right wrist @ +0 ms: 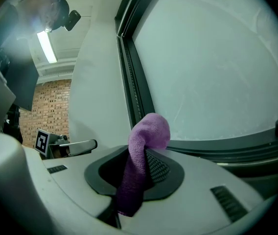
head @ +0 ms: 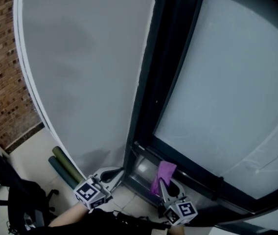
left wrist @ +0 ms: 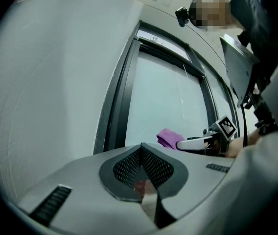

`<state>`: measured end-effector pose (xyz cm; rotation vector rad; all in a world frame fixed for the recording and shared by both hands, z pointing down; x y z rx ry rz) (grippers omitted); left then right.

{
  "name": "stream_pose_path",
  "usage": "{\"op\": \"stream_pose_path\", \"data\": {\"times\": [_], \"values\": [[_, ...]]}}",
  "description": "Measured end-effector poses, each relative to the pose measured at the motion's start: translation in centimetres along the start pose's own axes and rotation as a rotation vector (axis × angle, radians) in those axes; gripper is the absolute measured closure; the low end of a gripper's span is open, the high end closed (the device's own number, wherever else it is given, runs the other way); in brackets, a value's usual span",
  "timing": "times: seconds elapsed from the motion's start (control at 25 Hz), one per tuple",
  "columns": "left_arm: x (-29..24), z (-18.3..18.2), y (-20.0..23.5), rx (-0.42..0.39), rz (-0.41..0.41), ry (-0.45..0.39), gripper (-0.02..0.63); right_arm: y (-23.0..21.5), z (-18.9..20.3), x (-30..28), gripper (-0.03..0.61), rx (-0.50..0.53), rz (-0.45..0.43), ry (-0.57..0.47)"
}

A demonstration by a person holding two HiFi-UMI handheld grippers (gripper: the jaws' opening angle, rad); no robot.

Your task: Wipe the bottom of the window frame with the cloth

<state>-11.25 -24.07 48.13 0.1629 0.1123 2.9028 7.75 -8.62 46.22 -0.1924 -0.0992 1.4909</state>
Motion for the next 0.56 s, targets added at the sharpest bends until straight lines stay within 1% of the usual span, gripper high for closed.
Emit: {"op": "stream_pose_path", "data": {"times": [0.16,0.32,0.56], "values": [[0.1,0.2,-0.4,0.035,0.033,-0.013,0.609,0.5,-0.2,0.3,0.497,0.002,0.017,-0.006],[0.0,0.6,-1.0,0.031,0.079,0.011,0.609,0.9,0.2,0.9,0.498,-0.006,0.04,-0.013],[-0.2,0.8,-0.7,0.004,0.103,0.035,0.609,0.6,1.5,1.4,0.497,-0.03,0.066,-0.019]]}}
Point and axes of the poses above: the fingertips, and each gripper's own axes: x backward along the fingers, y to its left, z out of its underside, the point moved 7 cm from there along x, backward along the fingers, and after that the axes turned 4 degrees about -z, right-handed, at the moved point
